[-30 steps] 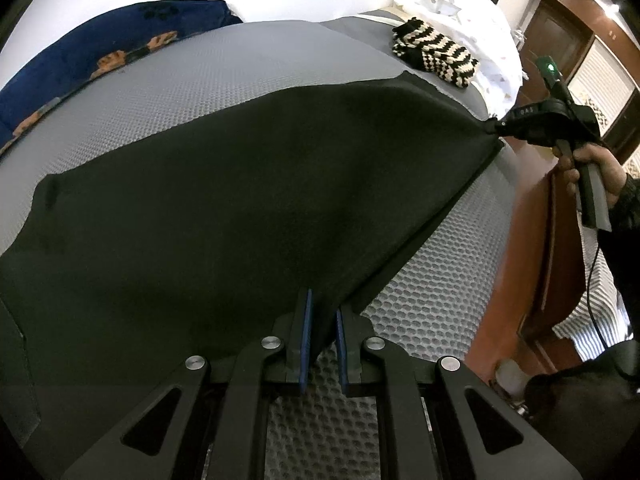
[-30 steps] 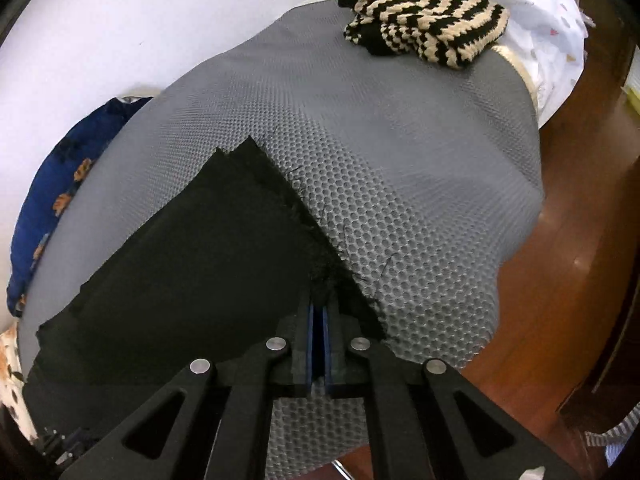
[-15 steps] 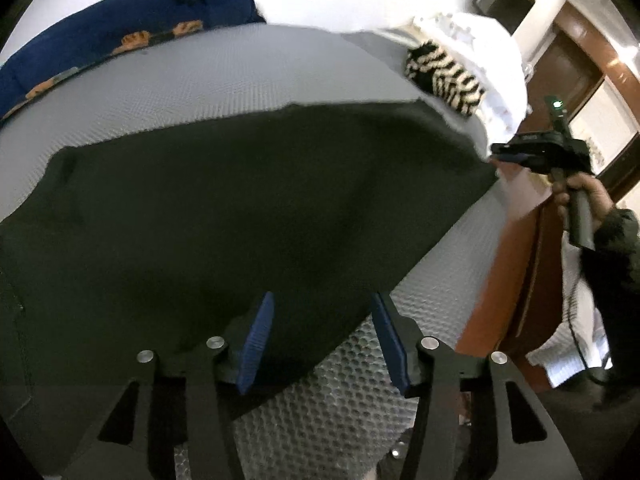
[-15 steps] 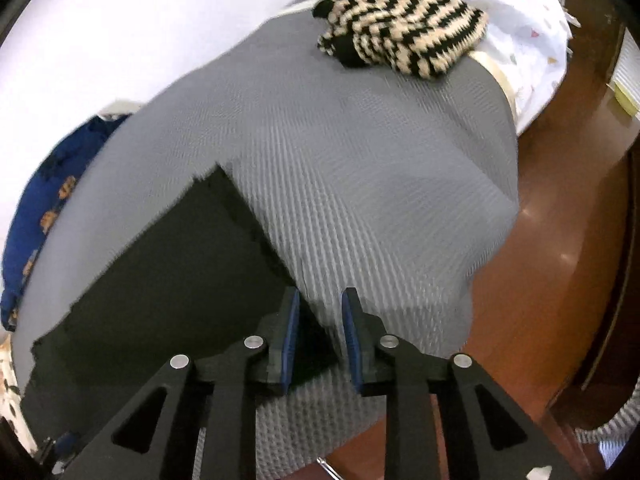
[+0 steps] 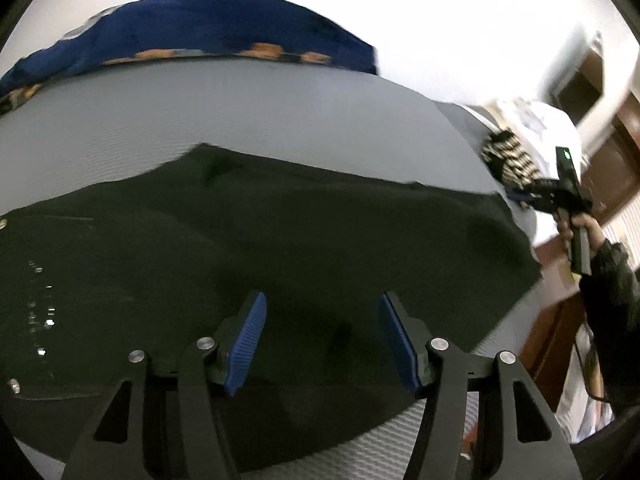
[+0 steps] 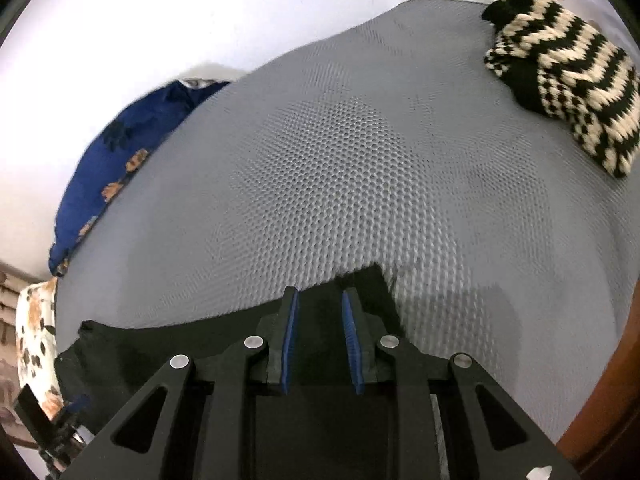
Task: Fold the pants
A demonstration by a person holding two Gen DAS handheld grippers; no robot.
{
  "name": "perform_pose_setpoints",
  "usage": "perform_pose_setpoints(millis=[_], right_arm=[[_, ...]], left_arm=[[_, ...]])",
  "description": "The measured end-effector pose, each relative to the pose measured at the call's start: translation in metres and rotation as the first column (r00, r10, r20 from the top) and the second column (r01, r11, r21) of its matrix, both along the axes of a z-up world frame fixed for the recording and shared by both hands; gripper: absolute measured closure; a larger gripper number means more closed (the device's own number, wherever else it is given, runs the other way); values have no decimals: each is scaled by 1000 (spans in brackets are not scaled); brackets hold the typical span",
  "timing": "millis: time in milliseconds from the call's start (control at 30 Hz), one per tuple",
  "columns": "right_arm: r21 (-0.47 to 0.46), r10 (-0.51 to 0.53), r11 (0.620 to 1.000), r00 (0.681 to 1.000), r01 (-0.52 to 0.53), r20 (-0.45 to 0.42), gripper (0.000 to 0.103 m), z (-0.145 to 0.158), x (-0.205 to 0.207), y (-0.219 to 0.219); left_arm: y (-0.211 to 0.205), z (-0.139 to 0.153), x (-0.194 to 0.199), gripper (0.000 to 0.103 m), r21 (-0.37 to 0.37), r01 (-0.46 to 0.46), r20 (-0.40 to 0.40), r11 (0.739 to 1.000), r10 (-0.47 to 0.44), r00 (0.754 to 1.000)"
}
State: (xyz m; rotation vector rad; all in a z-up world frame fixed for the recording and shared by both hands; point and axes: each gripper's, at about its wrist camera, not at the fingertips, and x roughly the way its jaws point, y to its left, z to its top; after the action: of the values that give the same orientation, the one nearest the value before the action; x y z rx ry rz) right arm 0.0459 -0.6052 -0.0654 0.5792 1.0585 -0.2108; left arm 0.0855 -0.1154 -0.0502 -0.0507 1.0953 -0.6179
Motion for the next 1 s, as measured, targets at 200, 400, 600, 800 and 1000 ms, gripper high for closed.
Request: perform_pose_setpoints(millis=[200,400,600,800,1000], right_arm=[[27,52,998,998,-50,-42,82,-19,15,-13],[64,117,991,993,-116,-9,81,-25,20,-15],[57,165,985,986,-165,2,96,-24,17,-8],[-196,100,977,992,-82,83,100,18,-7,24],[-316,-15,947,989,60,145,101,34,-26,29]], left_arm=[[18,-8,18,43,-3,-89,-28,996,89,996],[23,-12,28,43,21,-137,-31,990,137,990],[23,-16,30,43,40,-154,-38,987,156,987],[23,-20,31,43,72,-154,-36,985,157,987],[30,-23,29,43,78,-179,-21,981,181,983]])
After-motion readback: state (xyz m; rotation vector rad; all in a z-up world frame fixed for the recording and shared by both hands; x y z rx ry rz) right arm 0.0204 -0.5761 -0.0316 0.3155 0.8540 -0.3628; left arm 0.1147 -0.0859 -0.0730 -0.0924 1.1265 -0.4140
